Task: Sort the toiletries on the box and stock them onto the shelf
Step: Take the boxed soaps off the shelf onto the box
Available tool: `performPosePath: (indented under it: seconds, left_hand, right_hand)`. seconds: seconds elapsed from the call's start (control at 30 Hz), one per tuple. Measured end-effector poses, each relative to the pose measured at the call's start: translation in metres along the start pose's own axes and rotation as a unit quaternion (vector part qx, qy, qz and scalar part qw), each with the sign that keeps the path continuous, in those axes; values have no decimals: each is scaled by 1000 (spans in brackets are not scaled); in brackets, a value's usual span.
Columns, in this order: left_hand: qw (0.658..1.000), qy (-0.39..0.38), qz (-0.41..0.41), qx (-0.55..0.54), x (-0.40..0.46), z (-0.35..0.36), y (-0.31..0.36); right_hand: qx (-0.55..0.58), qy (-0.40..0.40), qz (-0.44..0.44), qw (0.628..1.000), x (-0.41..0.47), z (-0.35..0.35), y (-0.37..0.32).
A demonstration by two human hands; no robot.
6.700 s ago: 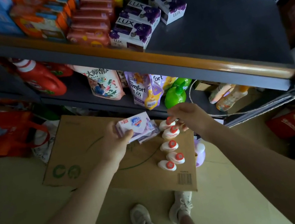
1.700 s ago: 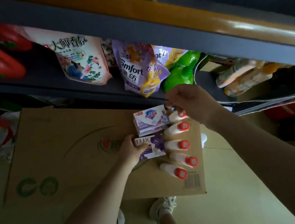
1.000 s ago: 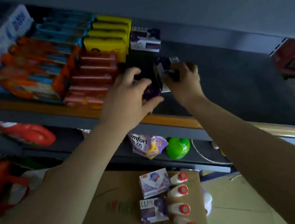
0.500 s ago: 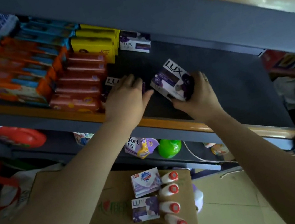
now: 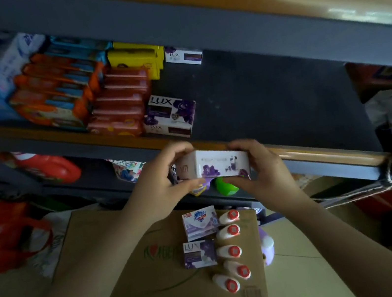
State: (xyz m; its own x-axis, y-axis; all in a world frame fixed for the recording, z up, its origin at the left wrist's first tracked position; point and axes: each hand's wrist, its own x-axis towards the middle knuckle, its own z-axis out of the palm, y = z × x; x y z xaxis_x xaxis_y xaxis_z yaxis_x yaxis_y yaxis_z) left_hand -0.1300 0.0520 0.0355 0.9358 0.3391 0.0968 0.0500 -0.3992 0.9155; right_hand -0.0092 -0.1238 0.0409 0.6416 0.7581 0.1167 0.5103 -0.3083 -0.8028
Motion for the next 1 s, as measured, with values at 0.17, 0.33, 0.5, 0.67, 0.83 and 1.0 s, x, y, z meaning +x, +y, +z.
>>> performPosePath:
  seconds: [0.17, 0.33, 0.5, 0.67, 0.83, 1.0]
  left_hand:
    - [999, 24, -36, -3, -20, 8, -16]
    - [943, -8, -165, -288, -39, 23, -33]
    - [822, -52, -247, -511, -52, 37, -52]
    - [765, -44, -317, -558, -55, 41, -54]
    - [832, 39, -376, -407, -54, 32, -36]
    - [964, 77, -214, -135, -52, 24, -8]
  right_hand:
    - [72, 14, 1, 997, -11, 9, -12]
    - [232, 6, 88, 969, -20, 15, -32]
    - [239, -43, 109, 964, -22, 27, -37]
    - [280, -41, 188, 941, -19, 29, -37]
    - [266, -54, 283, 920, -19, 35, -16]
    - [251, -199, 255, 913, -28, 43, 10]
